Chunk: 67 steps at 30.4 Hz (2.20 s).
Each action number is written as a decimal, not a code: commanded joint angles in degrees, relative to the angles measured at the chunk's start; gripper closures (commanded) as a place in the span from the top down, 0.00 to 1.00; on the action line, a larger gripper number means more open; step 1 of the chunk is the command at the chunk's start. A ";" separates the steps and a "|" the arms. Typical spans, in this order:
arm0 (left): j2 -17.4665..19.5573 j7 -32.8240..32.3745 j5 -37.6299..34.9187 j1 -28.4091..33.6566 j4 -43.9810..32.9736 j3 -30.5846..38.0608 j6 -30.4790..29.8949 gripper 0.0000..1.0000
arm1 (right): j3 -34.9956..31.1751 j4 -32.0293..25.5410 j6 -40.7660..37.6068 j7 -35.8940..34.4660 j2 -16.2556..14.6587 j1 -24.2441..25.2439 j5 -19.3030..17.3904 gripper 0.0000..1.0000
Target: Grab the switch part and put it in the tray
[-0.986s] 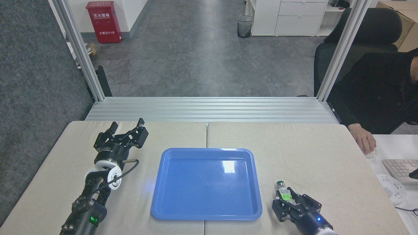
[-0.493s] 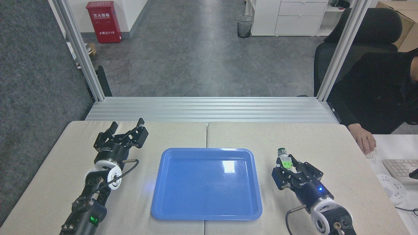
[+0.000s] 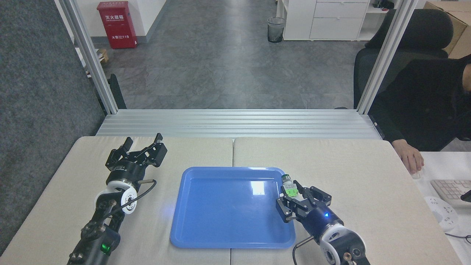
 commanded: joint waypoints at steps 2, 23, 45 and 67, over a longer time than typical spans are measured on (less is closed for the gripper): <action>0.00 0.04 0.00 0.01 0.00 0.02 -0.01 1.00 | 10.76 4.77 3.12 1.15 4.14 -0.11 4.62 0.00; 0.00 0.04 0.00 0.01 0.00 0.02 -0.01 1.00 | 9.00 8.39 10.86 -9.65 10.30 -1.52 -3.02 0.93; 0.00 0.04 0.00 0.01 0.00 0.02 -0.01 1.00 | -22.73 8.64 -9.01 -9.66 -2.18 -10.31 -6.20 0.98; 0.00 0.04 0.00 0.01 0.00 -0.07 -0.01 1.00 | -23.43 9.44 -6.55 -9.75 -4.73 -8.20 -5.84 0.98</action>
